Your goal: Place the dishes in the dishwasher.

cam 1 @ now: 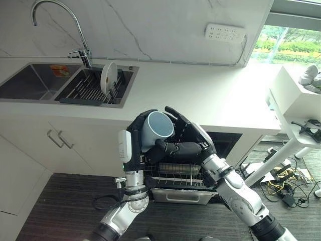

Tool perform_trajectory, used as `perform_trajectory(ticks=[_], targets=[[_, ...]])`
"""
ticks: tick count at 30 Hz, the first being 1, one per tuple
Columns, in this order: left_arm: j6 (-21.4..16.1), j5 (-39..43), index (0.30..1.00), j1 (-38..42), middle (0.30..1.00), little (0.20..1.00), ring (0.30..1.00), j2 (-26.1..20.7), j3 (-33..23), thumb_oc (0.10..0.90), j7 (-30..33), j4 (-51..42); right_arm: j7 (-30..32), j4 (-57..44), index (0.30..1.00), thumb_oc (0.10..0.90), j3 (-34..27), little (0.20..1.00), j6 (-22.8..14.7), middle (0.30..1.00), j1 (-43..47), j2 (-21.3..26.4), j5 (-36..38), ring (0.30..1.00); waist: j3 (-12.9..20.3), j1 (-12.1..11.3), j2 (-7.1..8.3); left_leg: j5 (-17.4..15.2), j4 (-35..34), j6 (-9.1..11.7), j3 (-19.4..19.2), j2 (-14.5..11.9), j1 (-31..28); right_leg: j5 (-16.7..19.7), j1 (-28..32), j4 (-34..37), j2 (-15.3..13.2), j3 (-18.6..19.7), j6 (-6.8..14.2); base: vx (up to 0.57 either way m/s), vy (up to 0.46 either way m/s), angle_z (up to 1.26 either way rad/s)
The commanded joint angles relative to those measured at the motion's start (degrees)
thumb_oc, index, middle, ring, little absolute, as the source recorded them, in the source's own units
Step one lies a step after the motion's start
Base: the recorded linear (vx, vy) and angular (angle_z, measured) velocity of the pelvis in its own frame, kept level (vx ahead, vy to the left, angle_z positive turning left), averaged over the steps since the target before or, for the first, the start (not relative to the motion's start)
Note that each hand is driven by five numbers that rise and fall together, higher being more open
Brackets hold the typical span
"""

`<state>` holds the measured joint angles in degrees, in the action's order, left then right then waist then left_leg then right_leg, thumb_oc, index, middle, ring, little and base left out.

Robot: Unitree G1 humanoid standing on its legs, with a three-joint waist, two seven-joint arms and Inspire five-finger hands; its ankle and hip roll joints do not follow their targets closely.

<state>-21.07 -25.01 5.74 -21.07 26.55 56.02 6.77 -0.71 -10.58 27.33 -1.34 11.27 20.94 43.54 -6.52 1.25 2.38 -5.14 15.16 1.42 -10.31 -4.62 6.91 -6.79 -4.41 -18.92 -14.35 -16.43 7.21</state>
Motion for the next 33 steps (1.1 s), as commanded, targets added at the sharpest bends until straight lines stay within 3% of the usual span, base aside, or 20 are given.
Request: perform_trajectory(ticks=[1,25,33], targets=[[-3.0,-0.9,0.300,8.8,0.300,0.300,0.300,0.9,0.4,0.400,3.5,-4.3,-2.6,-2.7,0.900,0.800,2.8,0.900,-5.2,0.900,6.3,-3.9,2.6,0.900,1.5,-0.8,1.26,-9.3,2.0,0.3,-2.7,-2.3,-4.4,-1.7,0.2,1.7,0.8,3.3,2.8,0.00,0.000,0.00],[-3.1,1.2,0.300,9.4,0.300,0.300,0.300,1.7,3.0,0.400,2.3,-2.0,-2.3,-2.2,0.900,0.800,7.0,0.900,-7.1,0.900,9.0,-5.2,2.0,0.900,1.0,-1.6,1.37,-9.3,2.0,0.1,-2.5,-2.2,-4.5,-1.6,0.3,1.7,0.6,3.0,2.9,0.00,0.000,0.00],[-2.9,1.4,0.300,8.5,0.300,0.300,0.300,1.8,3.8,0.400,2.0,-1.2,1.6,-2.7,0.900,0.800,6.1,0.900,-12.9,0.900,9.5,-6.2,1.7,0.900,0.6,-1.9,1.20,-9.3,2.0,-0.1,-2.5,-2.1,-4.4,-1.4,0.1,1.7,0.4,2.7,2.9,0.00,-0.002,0.02]])
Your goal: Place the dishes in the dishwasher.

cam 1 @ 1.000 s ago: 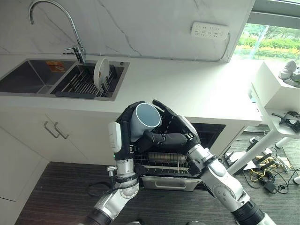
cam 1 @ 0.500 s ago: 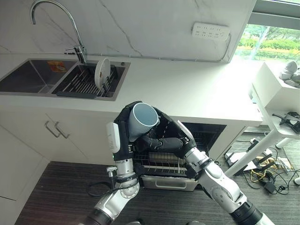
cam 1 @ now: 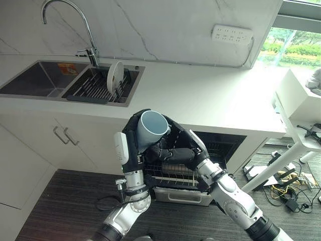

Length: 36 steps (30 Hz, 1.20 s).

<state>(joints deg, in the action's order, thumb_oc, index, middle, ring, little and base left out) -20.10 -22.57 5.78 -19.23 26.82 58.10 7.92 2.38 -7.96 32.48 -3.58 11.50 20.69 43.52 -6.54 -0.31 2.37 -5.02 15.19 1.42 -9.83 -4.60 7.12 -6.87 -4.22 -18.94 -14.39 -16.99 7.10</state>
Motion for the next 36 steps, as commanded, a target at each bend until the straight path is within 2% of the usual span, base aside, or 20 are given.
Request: perform_trajectory(ticks=[1,5,14,25,26,27,28,32,36], targets=[[-3.9,-1.0,0.300,8.5,0.300,0.300,0.300,0.0,3.5,0.400,-0.1,-2.3,-1.5,-5.3,0.900,0.800,0.9,0.900,-10.8,0.900,9.3,-6.0,1.8,0.900,0.6,-0.3,1.20,-9.4,2.0,-0.1,-3.0,-2.1,-4.6,-1.3,-0.1,1.8,0.5,3.3,3.0,0.00,0.000,0.00],[-3.9,-0.9,0.300,8.4,0.300,0.300,0.300,0.2,4.2,0.400,-0.3,-2.4,0.8,-5.8,0.900,0.800,0.4,0.900,-12.6,0.900,9.5,-6.4,1.1,0.900,0.5,-0.4,0.93,-9.5,2.0,-0.1,-2.9,-2.0,-4.6,-1.4,0.0,1.8,0.5,3.2,3.0,0.00,0.000,0.00],[-3.4,-1.4,0.300,8.6,0.300,0.300,0.300,0.0,5.3,0.400,-0.4,-2.1,1.5,-5.9,0.900,0.800,0.8,0.900,-15.2,0.900,10.7,-7.2,2.3,0.900,0.4,-0.6,0.69,-9.6,2.0,-0.3,-3.0,-1.9,-4.7,-1.4,0.1,1.8,0.3,3.0,3.0,0.00,0.000,0.00],[-4.6,-1.8,0.300,8.6,0.300,0.300,0.300,0.1,6.0,0.400,-0.6,-1.5,0.2,-6.0,0.900,0.800,2.6,0.900,-12.0,0.900,11.3,-8.0,3.3,0.900,0.3,-1.0,0.57,-9.5,2.0,-0.3,-3.0,-1.8,-4.7,-1.4,0.3,1.8,0.1,2.6,3.0,0.00,0.001,0.01],[-4.7,-1.9,0.300,8.7,0.300,0.300,0.300,0.0,6.1,0.400,-0.7,-1.5,-0.9,-5.6,0.665,0.643,3.0,0.665,-11.5,0.665,11.4,-7.9,3.4,0.665,0.2,-1.1,0.60,-9.5,2.0,-0.3,-2.9,-1.8,-4.6,-1.3,0.3,1.8,0.0,2.5,3.1,0.00,0.000,0.00],[-4.7,-1.8,0.300,8.7,0.300,0.300,0.300,-0.1,6.2,0.400,-0.8,-1.6,-1.3,-5.5,0.535,0.557,3.1,0.535,-11.3,0.535,11.5,-7.8,3.3,0.535,0.2,-1.1,0.60,-9.5,2.0,-0.3,-2.9,-1.8,-4.6,-1.3,0.3,1.8,0.0,2.4,3.1,0.00,0.000,0.00],[-4.7,-1.8,0.300,8.7,0.300,0.300,0.300,-0.2,6.3,0.400,-1.0,-1.7,-1.8,-5.4,0.300,0.400,3.4,0.300,-11.1,0.300,11.5,-7.7,3.2,0.300,0.2,-1.2,0.64,-9.5,2.0,-0.3,-2.9,-1.9,-4.6,-1.3,0.3,1.8,0.0,2.4,3.1,0.00,0.000,0.00],[-5.3,-1.8,0.300,9.2,0.300,0.300,0.300,-0.2,6.8,0.400,-1.7,-1.1,-4.8,-4.9,0.300,0.400,4.9,0.300,-9.2,0.300,12.3,-7.7,3.5,0.300,0.1,-1.5,0.86,-9.5,2.0,-0.4,-2.6,-1.7,-4.4,-1.3,0.3,1.8,0.1,2.3,3.0,0.00,0.000,0.00],[-5.8,-2.3,0.300,9.3,0.300,0.300,0.300,-0.2,7.2,0.400,-2.2,-0.5,-5.5,-4.5,0.300,0.400,5.7,0.300,-9.2,0.300,12.7,-7.7,3.3,0.300,0.1,-1.8,1.03,-9.4,2.0,-0.4,-2.4,-1.7,-4.3,-1.3,0.3,1.8,0.1,2.3,3.0,0.00,0.000,0.00]])
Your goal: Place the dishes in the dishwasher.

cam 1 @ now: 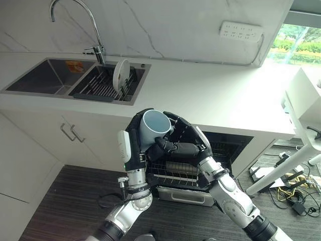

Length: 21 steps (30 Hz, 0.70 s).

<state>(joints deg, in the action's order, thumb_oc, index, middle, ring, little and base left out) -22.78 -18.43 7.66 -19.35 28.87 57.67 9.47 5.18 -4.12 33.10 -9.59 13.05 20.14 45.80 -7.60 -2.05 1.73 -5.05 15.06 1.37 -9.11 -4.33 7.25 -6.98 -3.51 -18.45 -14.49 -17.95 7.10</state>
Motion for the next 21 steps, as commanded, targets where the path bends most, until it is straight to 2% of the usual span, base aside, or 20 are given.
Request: perform_trajectory(ticks=[1,8,21], targets=[[-3.2,-6.6,0.300,7.4,0.300,0.300,0.300,-0.1,5.4,0.400,-1.9,-1.9,-8.5,-8.1,0.300,0.400,5.3,0.300,-3.5,0.300,11.4,-7.2,1.0,0.300,1.1,-0.1,1.72,-9.4,2.1,-0.3,-3.0,-2.0,-4.4,-1.2,-0.4,1.3,0.2,3.3,3.0,0.00,0.000,0.00],[-2.6,-7.6,0.300,7.7,0.300,0.300,0.300,-0.2,6.4,0.400,-3.0,-1.7,-8.4,-7.6,0.300,0.400,5.3,0.300,-5.1,0.300,11.6,-7.4,0.9,0.300,1.0,-0.2,1.81,-9.4,2.1,-0.4,-2.7,-1.9,-4.3,-1.3,-0.3,1.3,0.4,3.3,3.0,0.01,-0.006,0.05],[-2.6,-7.5,0.300,7.9,0.300,0.300,0.300,-0.6,6.9,0.400,-3.2,-2.0,-7.9,-7.9,0.300,0.400,4.4,0.300,-5.2,0.300,11.4,-7.0,0.7,0.300,0.7,-0.1,1.75,-9.3,2.1,-0.3,-2.6,-1.9,-4.5,-1.4,-0.1,1.3,0.5,3.3,2.8,0.00,0.000,0.00]])
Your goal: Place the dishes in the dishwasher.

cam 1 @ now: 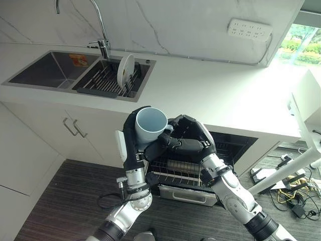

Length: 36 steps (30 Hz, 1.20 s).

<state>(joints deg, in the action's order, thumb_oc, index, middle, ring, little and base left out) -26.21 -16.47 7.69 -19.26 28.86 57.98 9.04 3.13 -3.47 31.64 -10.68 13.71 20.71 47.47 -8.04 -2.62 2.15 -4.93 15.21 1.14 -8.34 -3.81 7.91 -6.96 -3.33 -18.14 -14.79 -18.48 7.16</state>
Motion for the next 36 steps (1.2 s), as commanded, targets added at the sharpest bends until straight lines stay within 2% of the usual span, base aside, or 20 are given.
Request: perform_trajectory(ticks=[1,2,20,26,36], targets=[[0.7,-9.6,0.300,7.8,0.300,0.300,0.300,-0.7,7.0,0.400,-3.4,-1.5,-5.7,-8.7,0.300,0.400,5.8,0.300,-4.0,0.300,10.7,-7.6,-1.1,0.300,1.2,0.5,1.31,-9.5,2.0,-0.1,-3.5,-2.5,-5.2,-1.4,-0.2,1.0,0.8,3.8,2.8,0.00,0.000,0.00],[1.0,-9.6,0.300,7.9,0.300,0.300,0.300,-0.6,7.0,0.400,-3.6,-1.8,-5.4,-8.8,0.900,0.800,5.7,0.900,-3.8,0.900,10.6,-7.5,-0.8,0.900,1.2,0.5,1.30,-9.5,2.0,-0.1,-3.6,-2.5,-5.2,-1.4,-0.2,1.0,0.7,3.8,2.8,0.00,0.000,0.00],[0.1,-10.2,0.300,8.2,0.300,0.300,0.300,-0.8,7.5,0.400,-3.7,-1.3,-7.3,-8.4,0.900,0.800,6.3,0.900,-0.3,0.900,11.4,-7.1,-1.1,0.900,0.9,0.4,1.40,-9.4,2.0,-0.2,-3.6,-2.5,-5.3,-1.3,0.0,1.0,0.7,3.7,2.8,0.00,0.000,0.00],[-0.3,-10.4,0.300,8.7,0.300,0.300,0.300,-0.8,8.3,0.400,-4.5,-1.2,-9.7,-8.3,0.900,0.800,7.6,0.900,1.7,0.900,12.2,-7.4,-0.8,0.900,1.0,0.2,1.48,-9.3,2.0,-0.2,-3.5,-2.5,-5.3,-1.3,0.0,1.0,0.7,3.5,2.8,0.00,-0.008,0.03],[-1.3,-10.0,0.300,9.7,0.300,0.300,0.300,-0.4,9.9,0.400,-6.8,-0.9,-8.0,-6.6,0.900,0.800,8.1,0.900,0.7,0.900,15.1,-8.3,-0.6,0.900,1.0,-0.3,1.58,-9.3,2.0,-0.2,-3.1,-2.4,-5.2,-1.3,0.1,1.0,0.7,3.4,2.7,0.00,-0.002,0.01]])
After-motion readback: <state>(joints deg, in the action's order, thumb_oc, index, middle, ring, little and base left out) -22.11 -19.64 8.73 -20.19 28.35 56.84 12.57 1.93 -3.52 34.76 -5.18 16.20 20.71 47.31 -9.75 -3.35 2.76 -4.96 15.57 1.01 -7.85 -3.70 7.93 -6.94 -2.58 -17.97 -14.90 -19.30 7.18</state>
